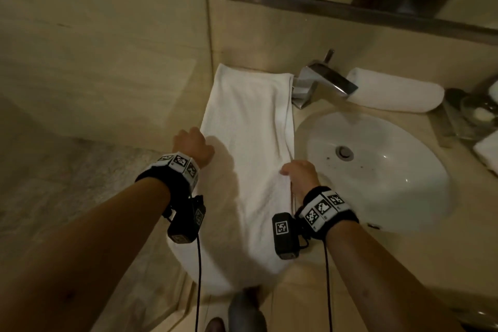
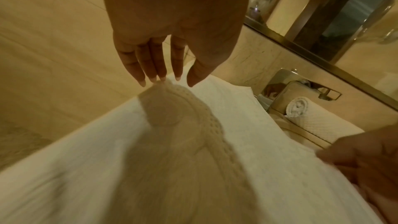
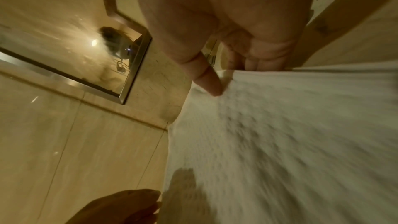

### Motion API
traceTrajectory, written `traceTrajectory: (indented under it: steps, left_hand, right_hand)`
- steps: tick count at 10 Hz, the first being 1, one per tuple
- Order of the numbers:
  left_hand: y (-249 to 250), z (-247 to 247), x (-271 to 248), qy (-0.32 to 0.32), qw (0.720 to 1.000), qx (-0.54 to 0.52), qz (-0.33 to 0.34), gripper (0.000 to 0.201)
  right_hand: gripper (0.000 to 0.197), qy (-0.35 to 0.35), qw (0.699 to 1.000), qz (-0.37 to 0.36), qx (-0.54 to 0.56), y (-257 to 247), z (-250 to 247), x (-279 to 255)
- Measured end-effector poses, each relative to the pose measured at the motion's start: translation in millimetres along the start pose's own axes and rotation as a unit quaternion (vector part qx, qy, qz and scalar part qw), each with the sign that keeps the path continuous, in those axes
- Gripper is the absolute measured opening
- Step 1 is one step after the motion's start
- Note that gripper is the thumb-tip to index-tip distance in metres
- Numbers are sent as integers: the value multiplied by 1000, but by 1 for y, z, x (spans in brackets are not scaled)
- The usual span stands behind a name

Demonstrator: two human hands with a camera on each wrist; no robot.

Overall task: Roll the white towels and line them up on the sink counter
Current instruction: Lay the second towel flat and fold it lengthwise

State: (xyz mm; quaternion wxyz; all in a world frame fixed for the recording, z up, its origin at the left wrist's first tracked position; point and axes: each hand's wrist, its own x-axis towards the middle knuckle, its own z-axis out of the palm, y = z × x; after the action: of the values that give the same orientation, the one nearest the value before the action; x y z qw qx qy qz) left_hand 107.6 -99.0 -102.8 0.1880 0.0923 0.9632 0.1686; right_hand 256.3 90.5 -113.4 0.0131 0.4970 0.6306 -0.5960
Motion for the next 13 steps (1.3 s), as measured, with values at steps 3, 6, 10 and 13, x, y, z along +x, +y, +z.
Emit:
traceTrajectory:
  steps: [3,6,10,13]
  left_hand:
    - [58,-7,82,13,998,62,29,41]
    - [84,-12,143,-17,996,67,61,46]
    - [102,-31,198,11,997,72,28,56]
    - [119,-31,231,49,997,41,-33,32]
  right_hand:
    - [36,23,997,-58,-33,-57,2,88]
    - [24,-44,989,-134,-49,-114,5,132]
    - [54,32,901,-215,-376,-136,50,142]
    - [36,104,869,-115,-470,-188,70,181]
